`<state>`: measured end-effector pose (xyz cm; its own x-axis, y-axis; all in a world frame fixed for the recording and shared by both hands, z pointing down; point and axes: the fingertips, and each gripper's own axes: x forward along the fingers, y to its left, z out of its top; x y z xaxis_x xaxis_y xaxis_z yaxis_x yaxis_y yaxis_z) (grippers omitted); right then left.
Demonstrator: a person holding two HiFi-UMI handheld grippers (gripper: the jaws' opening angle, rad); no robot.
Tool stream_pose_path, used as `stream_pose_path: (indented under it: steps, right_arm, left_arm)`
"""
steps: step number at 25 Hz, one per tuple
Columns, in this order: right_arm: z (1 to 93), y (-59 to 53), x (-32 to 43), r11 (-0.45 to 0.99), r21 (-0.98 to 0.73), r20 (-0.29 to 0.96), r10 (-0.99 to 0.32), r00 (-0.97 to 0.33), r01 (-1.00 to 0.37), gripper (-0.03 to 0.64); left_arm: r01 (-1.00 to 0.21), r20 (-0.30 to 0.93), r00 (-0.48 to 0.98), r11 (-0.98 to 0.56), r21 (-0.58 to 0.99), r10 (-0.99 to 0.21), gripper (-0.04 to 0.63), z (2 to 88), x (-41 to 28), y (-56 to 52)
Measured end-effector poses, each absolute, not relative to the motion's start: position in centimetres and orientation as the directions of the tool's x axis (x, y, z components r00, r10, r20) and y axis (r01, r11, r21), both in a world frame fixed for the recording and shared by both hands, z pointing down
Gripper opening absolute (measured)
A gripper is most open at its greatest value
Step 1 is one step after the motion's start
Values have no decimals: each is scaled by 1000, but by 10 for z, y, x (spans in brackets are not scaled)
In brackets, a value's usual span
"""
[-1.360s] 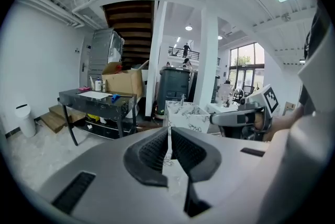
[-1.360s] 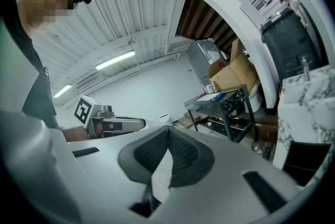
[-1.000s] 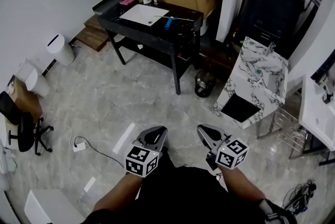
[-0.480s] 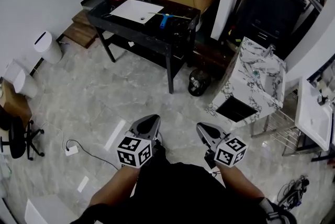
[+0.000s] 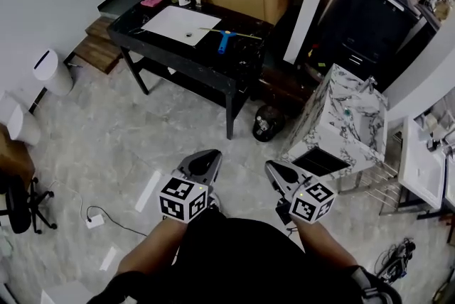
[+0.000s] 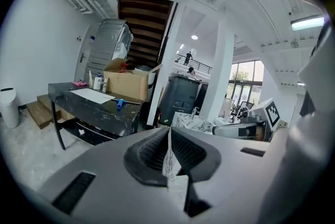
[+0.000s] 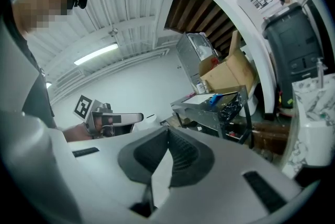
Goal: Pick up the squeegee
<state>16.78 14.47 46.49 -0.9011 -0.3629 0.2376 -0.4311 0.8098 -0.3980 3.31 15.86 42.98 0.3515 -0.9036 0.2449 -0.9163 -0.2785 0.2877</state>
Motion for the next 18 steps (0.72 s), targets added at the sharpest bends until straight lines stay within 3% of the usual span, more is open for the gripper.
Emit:
stream_pose_path:
  steps: [7, 18]
  right_arm:
    - [465, 108, 106, 803, -398, 233, -380, -895, -444, 9]
    - [462, 65, 43, 799, -361, 243, -418, -875, -482, 9]
  left_arm:
    - [-922, 217, 332, -268, 279, -918, 31, 418, -46, 111]
    - [-915, 269, 370, -298, 273, -890, 31, 438, -104, 76]
